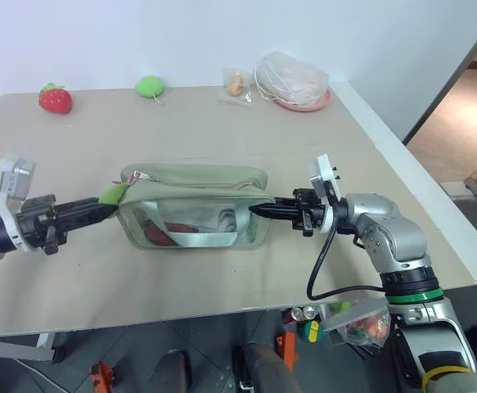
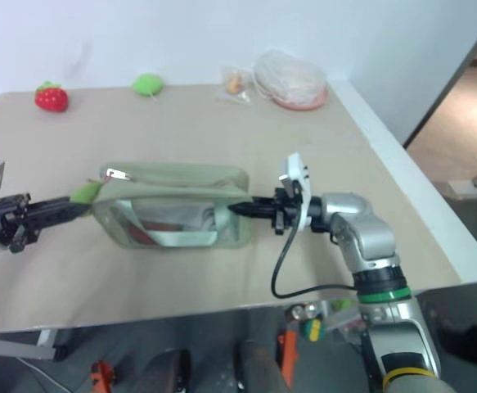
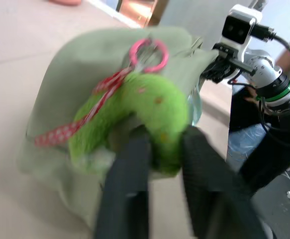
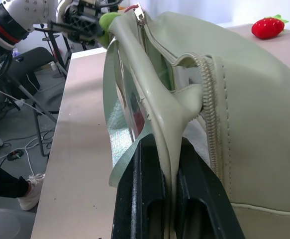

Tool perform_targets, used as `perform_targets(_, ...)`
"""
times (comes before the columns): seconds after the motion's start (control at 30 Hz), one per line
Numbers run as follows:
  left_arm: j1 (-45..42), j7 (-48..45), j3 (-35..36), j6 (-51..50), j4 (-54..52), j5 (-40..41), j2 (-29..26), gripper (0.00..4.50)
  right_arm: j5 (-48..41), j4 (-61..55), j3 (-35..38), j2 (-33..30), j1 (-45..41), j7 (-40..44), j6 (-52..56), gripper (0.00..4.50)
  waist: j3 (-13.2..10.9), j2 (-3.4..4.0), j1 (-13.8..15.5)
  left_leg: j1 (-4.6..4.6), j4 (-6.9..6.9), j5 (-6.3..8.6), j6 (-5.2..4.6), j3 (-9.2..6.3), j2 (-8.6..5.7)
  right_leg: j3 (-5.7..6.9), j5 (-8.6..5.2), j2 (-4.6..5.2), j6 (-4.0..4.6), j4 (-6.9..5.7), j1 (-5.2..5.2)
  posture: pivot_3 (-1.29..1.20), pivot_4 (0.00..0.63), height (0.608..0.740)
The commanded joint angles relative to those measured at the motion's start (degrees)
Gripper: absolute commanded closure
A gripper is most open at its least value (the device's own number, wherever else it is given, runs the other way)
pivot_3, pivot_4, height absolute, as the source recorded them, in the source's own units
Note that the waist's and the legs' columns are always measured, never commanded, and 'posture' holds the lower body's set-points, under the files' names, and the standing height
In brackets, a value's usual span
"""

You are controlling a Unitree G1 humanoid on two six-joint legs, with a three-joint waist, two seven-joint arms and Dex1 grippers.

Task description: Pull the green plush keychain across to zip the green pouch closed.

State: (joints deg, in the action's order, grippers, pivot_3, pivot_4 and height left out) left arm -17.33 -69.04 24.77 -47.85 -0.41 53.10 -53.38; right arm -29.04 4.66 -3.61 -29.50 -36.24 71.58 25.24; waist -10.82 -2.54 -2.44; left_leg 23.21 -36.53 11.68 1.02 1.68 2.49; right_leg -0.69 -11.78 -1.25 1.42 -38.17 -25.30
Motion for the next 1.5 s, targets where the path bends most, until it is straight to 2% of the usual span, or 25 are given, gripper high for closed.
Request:
perform_targets(0.03,-4.08,2.22,3.23,0.05,0.26,3.15,0.85,4.48,-0.68,-1.80,0.71,-0.61,0.09,0.19,0.18,4.50,0.01,-0.01,0.03,0.02,-0.01,0.00,0.00,0.00,0.01,0.00,0.00,-0.01,0.00,0.01,0.00,0.00,0.150,0.740)
perform_targets(0.13,-10.71,5.59,5.15,-1.18,0.53,7.75,2.28,4.48,-0.53,-1.59,0.49,-0.66,0.03,0.29,0.10,4.50,0.00,-0.02,0.06,0.04,-0.02,0.00,0.00,0.00,0.00,0.00,0.01,-0.01,-0.01,0.01,0.00,0.00,0.150,0.740)
perform_targets(0.3,-13.92,6.37,0.26,-5.05,-3.61,9.87,3.09,4.48,-0.37,-0.94,0.37,-0.51,-0.45,0.46,-0.20,4.50,0.00,-0.01,-0.05,0.03,-0.03,0.00,0.00,0.02,-0.05,-0.09,0.02,-0.11,-0.04,0.01,0.01,0.00,0.150,0.740)
perform_targets(0.43,-14.35,8.50,-11.20,-5.95,-7.22,3.84,4.79,4.48,-0.24,-0.83,0.25,-0.21,-0.63,0.35,-0.45,4.50,0.00,-0.02,0.00,0.03,-0.05,0.00,0.01,0.01,-0.07,-0.08,0.04,-0.11,-0.07,0.01,0.03,0.00,0.150,0.740)
perform_targets(0.57,-13.48,7.25,-16.38,-2.82,-6.89,-1.39,5.66,4.48,-0.29,-1.16,0.33,-0.16,-0.41,0.12,-0.42,4.50,0.00,-0.01,-0.10,0.01,-0.07,-0.02,0.04,0.02,-0.14,-0.15,0.10,-0.24,-0.05,0.00,0.02,0.00,0.150,0.740)
perform_targets(0.6,-13.79,7.41,-16.54,-2.86,-6.02,-1.60,6.02,4.16,-0.35,-1.35,0.36,-0.20,-0.26,0.04,-0.39,4.50,0.00,-0.01,-0.09,-0.01,-0.06,-0.02,0.03,0.01,-0.13,-0.16,0.10,-0.25,-0.04,0.00,0.02,0.00,0.150,0.740)
perform_targets(0.7,-14.47,6.37,-15.23,-3.48,-4.95,-0.37,6.07,3.29,-0.45,-1.77,0.47,-0.38,0.17,-0.22,-0.27,4.50,0.00,-0.02,0.00,-0.01,-0.05,-0.02,0.03,-0.03,-0.08,-0.09,0.10,-0.33,-0.03,0.00,0.03,0.00,0.150,0.740)
perform_targets(0.83,-15.54,7.51,-12.05,-0.69,-3.34,-1.41,6.09,1.89,-0.73,-2.24,0.59,-0.55,0.56,-0.44,-0.08,4.50,0.00,-0.01,0.00,-0.01,-0.08,-0.02,0.03,-0.02,-0.08,-0.10,0.10,-0.34,-0.03,0.00,0.04,0.00,0.150,0.740)
perform_targets(0.97,-16.20,7.05,-5.77,-5.01,-3.14,6.09,4.84,1.89,-0.82,-2.02,0.57,-0.44,0.47,-0.49,-0.03,4.50,0.00,-0.02,-0.04,0.00,-0.08,-0.02,0.03,-0.01,-0.05,-0.11,0.11,-0.34,-0.02,0.00,0.03,0.00,0.150,0.740)
perform_targets(1.13,-13.74,5.21,0.69,-8.43,-3.73,11.42,1.49,1.89,-0.93,-1.88,0.43,-0.14,0.29,-0.44,-0.05,4.50,0.00,-0.01,-0.08,0.02,-0.06,-0.02,0.03,-0.02,-0.01,-0.09,0.10,-0.35,-0.02,0.01,0.01,0.00,0.150,0.740)
perform_targets(1.37,-1.24,0.52,4.64,-4.18,0.02,4.51,-4.29,1.89,-0.95,-2.01,0.25,0.21,0.10,-0.50,0.06,4.50,0.00,0.00,-0.12,-0.03,-0.03,-0.02,0.04,-0.02,0.05,-0.07,0.07,-0.33,0.04,0.01,0.00,0.00,0.150,0.740)
perform_targets(1.5,2.35,-0.30,4.13,-1.88,3.09,0.78,-4.95,1.89,-1.02,-2.01,0.28,0.20,0.10,-0.30,0.12,4.50,0.00,0.00,-0.09,-0.04,-0.03,-0.02,0.03,-0.03,0.10,-0.04,0.05,-0.30,0.14,0.00,-0.01,0.00,0.150,0.740)
